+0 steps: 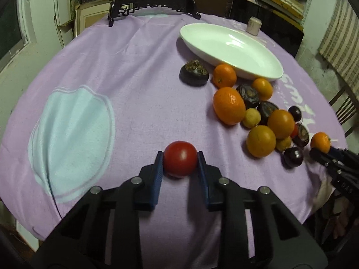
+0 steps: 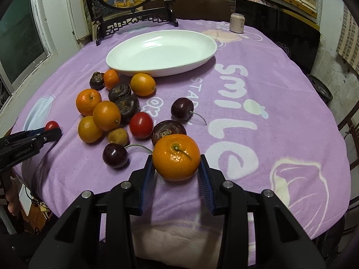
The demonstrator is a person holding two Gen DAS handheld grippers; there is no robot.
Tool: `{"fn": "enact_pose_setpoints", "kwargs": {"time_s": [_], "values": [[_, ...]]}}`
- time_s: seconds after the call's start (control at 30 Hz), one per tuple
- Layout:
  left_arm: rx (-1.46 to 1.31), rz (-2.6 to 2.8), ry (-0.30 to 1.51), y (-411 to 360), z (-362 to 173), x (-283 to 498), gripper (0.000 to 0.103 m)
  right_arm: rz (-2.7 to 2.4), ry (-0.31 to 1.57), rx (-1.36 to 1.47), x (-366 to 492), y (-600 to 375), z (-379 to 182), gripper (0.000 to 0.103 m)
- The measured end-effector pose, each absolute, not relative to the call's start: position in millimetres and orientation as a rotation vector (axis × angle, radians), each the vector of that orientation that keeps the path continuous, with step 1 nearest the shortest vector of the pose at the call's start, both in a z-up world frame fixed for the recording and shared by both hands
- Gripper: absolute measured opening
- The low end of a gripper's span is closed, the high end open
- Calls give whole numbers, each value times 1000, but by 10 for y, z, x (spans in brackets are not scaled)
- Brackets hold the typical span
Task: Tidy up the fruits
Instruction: 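Carry the tangerine and tomato onto the white plate and open both grippers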
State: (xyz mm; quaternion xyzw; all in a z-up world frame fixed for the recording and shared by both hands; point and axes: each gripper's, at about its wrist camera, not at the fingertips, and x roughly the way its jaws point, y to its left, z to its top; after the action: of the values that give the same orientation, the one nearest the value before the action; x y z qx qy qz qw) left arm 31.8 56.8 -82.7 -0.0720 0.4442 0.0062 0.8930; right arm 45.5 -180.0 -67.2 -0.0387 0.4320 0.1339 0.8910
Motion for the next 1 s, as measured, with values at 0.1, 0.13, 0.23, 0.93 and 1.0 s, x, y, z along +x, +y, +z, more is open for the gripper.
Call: {"fn": "enact_pose_setpoints", "kwargs": {"time_s": [0.1,0.13,0.23,0.93,1.0], "values": [[-149,4,908,575,-762,306,29,284,879,-83,459,-1794,-595,40],[-148,-1,899,573,-727,303,29,285,872,-83,469,-1791,-561,40],[-139,-34,869,546,-583,383,29,311,856,-85,591,-1758,-438,40],[-190,-87,947,282,-366,3331,44,343,984,-151,3437,-987,-488,47],[-198,-79,920,331,-308,3233,61,308,954,-166,3394,-1015,-445,52]]}}
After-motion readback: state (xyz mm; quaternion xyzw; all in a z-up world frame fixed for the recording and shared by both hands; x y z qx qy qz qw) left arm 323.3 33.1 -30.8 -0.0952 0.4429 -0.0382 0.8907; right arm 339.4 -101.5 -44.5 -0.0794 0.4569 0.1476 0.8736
